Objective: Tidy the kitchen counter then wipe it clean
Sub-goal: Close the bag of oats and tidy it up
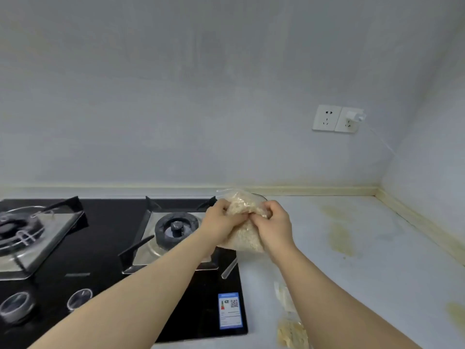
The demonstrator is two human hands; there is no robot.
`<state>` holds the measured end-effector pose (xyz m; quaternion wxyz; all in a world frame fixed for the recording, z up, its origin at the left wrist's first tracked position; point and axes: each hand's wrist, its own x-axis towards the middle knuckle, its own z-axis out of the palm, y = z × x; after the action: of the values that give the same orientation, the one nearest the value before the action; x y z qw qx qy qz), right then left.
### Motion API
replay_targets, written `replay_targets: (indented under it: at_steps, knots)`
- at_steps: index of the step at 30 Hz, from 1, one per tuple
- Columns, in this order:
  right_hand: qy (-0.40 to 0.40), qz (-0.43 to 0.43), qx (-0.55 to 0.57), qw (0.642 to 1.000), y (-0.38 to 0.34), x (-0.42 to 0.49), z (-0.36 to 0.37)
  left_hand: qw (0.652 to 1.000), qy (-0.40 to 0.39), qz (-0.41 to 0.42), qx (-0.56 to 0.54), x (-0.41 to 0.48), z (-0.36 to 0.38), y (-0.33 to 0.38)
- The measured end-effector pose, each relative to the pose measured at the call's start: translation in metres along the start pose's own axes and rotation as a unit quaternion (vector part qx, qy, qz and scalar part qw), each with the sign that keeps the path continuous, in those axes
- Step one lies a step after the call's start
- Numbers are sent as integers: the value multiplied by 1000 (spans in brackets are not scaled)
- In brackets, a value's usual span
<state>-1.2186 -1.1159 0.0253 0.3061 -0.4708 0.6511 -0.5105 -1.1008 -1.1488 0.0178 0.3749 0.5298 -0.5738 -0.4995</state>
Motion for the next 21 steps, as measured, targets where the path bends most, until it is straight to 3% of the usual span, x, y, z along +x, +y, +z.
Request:
replay_targets:
  at_steps: [3,9,14,17,21]
  knots:
    - [-40,-35,23,998,-35,-28,38,998,7,-3,-64,-32,-57,2]
    - [-154,-71,74,983,-104,-107,148,980,100,-47,-165,-108,-194,-13]
    - [-241,-84,100,962,-141,-177,230,973,61,-74,-211,-189,-293,-22]
    - [-297,-91,106,945,-156,-220,277,963,159,-99,-195,-227,-341,-35]
    - [-381,-96,129,910,-184,-281,339,913,352,-66,-197,-272,-401,-57]
